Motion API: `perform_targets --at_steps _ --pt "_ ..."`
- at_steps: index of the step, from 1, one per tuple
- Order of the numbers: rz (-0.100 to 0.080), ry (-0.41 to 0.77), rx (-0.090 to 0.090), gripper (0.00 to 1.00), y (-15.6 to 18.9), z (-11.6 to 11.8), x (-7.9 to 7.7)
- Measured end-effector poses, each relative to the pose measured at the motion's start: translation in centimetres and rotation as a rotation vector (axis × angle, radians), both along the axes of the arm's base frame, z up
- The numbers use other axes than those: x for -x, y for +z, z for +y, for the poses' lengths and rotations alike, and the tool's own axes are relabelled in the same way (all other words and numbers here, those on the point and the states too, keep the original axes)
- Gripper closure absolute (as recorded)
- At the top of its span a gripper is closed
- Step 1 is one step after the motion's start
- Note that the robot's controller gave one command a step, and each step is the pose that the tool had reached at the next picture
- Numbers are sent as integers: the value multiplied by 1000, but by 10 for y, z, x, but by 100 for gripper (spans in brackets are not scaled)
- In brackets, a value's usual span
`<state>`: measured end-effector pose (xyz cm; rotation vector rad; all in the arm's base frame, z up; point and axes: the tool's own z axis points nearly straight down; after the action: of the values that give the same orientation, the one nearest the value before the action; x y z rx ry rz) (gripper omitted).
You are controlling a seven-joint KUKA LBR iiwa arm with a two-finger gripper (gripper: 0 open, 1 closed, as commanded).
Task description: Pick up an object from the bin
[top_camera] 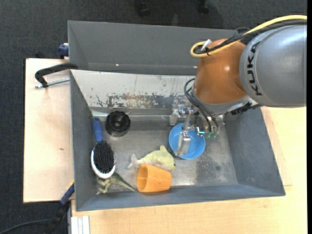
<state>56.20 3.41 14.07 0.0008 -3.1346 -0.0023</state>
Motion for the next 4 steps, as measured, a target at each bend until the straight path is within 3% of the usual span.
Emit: perform_targets --at_steps 1,2,3,4 --pt "-19 -363 0 0 -67 -40 -11" --pt "-13 -361 1 100 -69 -40 -9" --pt "-12 -360 1 0 -69 -40 -9" --pt "-10 -360 2 100 -70 -40 -8"
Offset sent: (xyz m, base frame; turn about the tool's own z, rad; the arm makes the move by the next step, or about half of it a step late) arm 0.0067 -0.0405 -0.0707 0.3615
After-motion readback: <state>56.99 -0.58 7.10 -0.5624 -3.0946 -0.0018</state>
